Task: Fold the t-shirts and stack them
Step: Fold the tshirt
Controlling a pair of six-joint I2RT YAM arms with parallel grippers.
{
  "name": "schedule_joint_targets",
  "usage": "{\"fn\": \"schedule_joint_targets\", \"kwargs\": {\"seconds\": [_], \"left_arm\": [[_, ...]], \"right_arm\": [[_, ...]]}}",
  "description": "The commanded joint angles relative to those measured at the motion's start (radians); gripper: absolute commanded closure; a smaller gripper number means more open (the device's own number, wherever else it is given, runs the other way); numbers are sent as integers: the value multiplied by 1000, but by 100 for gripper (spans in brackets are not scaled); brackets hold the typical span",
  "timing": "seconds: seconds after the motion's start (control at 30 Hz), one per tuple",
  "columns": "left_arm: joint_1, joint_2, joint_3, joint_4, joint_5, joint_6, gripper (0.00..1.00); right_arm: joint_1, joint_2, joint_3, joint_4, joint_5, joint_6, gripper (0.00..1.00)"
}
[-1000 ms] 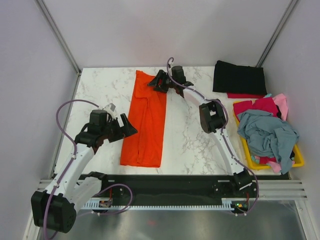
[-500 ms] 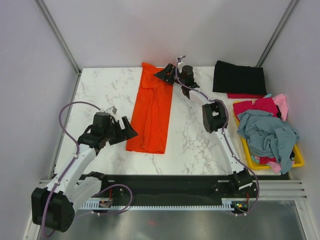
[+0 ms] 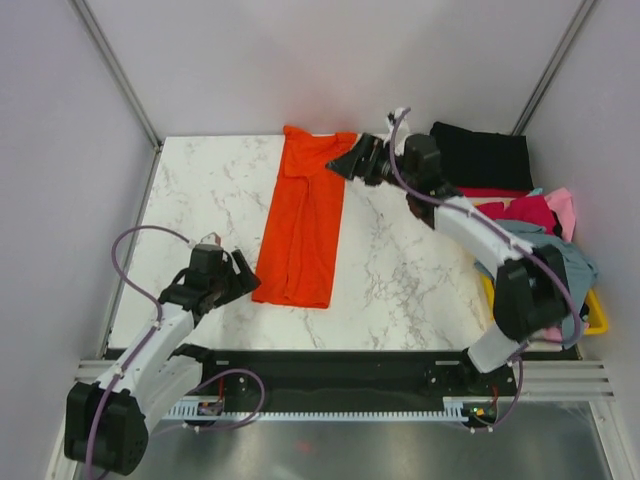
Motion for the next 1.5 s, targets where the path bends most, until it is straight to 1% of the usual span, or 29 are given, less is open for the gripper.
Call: {"fn": "schedule_joint_targets", "kwargs": {"seconds": [0.0,0.03,0.07,0.13,0.23,0.3,0.4,0.43,0.5,0.53,0.57,0.6,0.63,0.73,0.8,0.9,0.93,1.0,1.03,1.07,1.1,1.2,1.23,1.27,1.3,1.4,1.43,1.47], "left_arm": [[-2,-17,-21,87,-19,-51,21],[-2,-14,-32,93,-13,-54,23],[-2,-12,-38,102,8,-56,25],[-2,-6,-65,116,9,-65,25],[-2,14,-118,182,38,-86,26],[-2,41,-147,237,76,-103,29],[-2,63,-150,254,99,-105,45],[-2,65,-149,256,86,-105,56],[-2,71,-144,256,82,-102,70],[-4,72,-144,260,84,-100,74],[-2,75,-142,260,85,-97,89],[-4,80,-139,260,85,-96,96],[-4,78,-141,262,87,-96,98],[-2,69,-144,262,88,-93,98],[-2,66,-147,261,93,-90,98],[-2,68,-145,260,98,-83,98],[-2,66,-145,259,101,-83,98],[-4,66,-145,262,104,-80,98],[-4,65,-147,262,102,-80,98],[-2,66,-147,261,104,-80,98],[-2,65,-145,262,105,-80,98],[-2,68,-145,264,108,-79,98],[-4,68,-147,264,110,-79,98],[-4,66,-147,265,119,-74,98],[-4,66,-147,265,125,-76,98],[-4,52,-165,262,156,-79,98],[-4,23,-173,256,171,-82,98],[-4,8,-187,247,180,-94,98]], "right_arm": [[89,-109,-259,-154,99,-61,2],[105,-137,-353,-159,113,-61,2],[120,-186,-397,-159,123,-60,2],[157,-219,-504,-142,139,-32,2],[198,-256,-607,-119,182,-3,2],[220,-250,-642,-124,215,14,2],[251,-236,-695,-120,223,45,2],[264,-234,-713,-119,228,60,2],[315,-230,-733,-107,240,77,2],[329,-224,-748,-90,243,91,2],[356,-214,-759,-73,245,121,2],[370,-208,-779,-32,245,141,2],[380,-202,-787,-15,249,158,3],[426,-150,-782,22,272,204,4],[453,-124,-767,33,280,227,7],[464,-79,-759,73,274,249,20],[467,-57,-758,80,274,258,29],[472,-35,-756,100,274,262,39],[472,-15,-759,108,272,269,47],[473,-7,-761,116,271,272,50],[473,-3,-767,128,272,273,51],[478,8,-781,152,275,281,60],[476,11,-781,157,274,279,67],[479,13,-782,160,272,278,71],[479,11,-784,162,272,276,79],[479,-13,-796,153,275,272,90],[478,-39,-796,139,275,267,97],[478,-58,-796,119,278,258,99]]}}
